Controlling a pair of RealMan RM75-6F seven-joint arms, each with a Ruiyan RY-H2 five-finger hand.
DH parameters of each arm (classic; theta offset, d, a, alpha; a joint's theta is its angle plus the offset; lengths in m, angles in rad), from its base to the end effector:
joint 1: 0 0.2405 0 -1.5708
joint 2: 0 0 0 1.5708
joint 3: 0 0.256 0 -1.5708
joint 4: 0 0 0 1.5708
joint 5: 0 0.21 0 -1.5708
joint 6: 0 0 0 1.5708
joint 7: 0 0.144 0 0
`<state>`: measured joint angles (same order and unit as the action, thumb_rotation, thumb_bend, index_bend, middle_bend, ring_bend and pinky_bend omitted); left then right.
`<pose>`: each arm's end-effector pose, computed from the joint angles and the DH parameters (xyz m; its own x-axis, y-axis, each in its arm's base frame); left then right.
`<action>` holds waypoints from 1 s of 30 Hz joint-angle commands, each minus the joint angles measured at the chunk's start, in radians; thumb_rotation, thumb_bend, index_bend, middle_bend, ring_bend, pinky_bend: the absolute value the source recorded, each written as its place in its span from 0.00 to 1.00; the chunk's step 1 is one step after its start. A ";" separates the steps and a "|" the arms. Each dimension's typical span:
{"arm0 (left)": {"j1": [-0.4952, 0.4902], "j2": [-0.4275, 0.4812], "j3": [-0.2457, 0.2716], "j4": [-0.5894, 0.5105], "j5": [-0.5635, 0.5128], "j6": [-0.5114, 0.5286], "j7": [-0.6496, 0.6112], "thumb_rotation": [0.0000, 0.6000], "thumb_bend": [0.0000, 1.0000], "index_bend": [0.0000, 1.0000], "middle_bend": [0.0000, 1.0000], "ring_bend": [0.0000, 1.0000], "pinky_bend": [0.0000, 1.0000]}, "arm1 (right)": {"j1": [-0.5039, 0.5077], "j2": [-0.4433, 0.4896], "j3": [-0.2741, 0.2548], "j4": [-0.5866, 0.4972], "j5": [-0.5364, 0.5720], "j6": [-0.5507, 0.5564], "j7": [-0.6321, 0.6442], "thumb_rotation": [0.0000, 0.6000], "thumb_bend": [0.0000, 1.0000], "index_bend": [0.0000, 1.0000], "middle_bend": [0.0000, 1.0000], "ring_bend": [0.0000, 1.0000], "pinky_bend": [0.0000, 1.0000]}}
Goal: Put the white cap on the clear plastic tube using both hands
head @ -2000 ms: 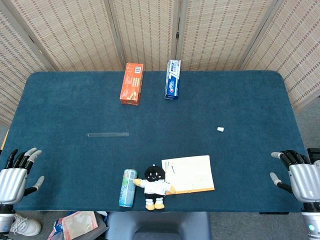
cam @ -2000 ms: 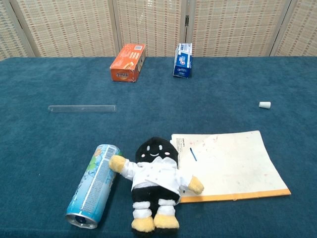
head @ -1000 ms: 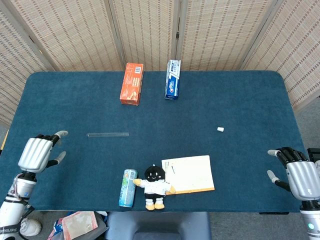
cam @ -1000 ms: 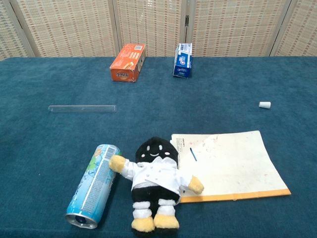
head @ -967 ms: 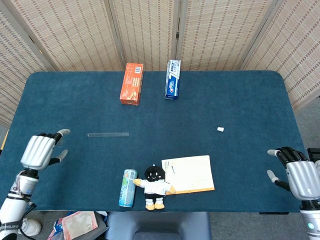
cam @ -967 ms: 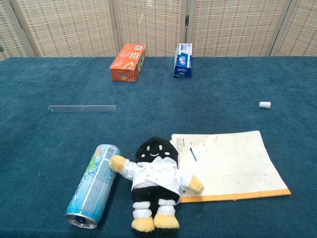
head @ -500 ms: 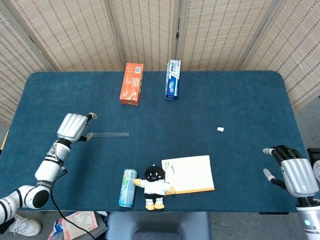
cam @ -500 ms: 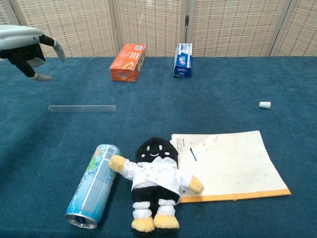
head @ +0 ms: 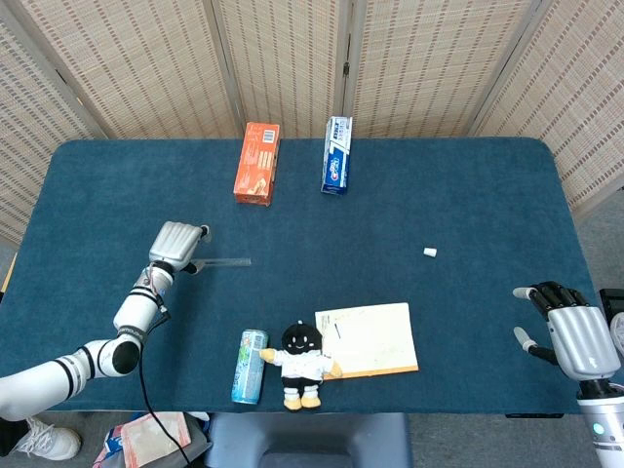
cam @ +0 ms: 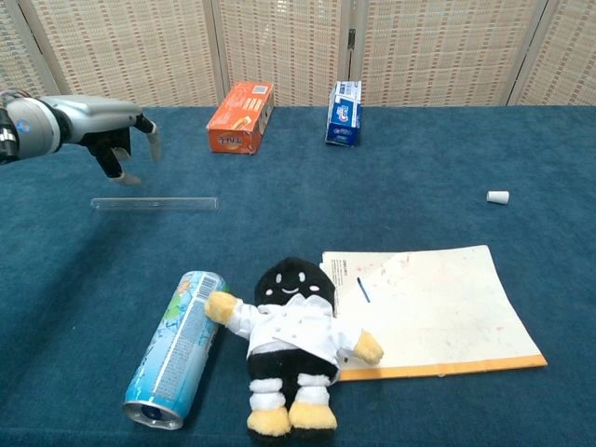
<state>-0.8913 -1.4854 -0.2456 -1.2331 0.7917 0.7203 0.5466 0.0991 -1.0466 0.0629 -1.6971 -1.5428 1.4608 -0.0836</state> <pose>-0.1757 0.4294 0.0243 0.6233 0.2813 0.7296 0.7820 -0.2323 -0.5784 -0.2911 -0.1866 0.1702 0.4630 -0.0033 0.8863 -0.8842 -0.0718 0.4616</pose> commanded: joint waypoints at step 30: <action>-0.103 -0.165 0.077 0.166 -0.125 -0.002 0.041 1.00 0.27 0.45 0.99 0.95 1.00 | -0.005 0.006 -0.004 0.011 0.013 0.009 0.016 1.00 0.26 0.31 0.36 0.24 0.29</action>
<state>-0.9940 -1.6495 -0.1691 -1.0688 0.6684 0.7186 0.5877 0.0941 -1.0403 0.0593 -1.6861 -1.5298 1.4693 -0.0677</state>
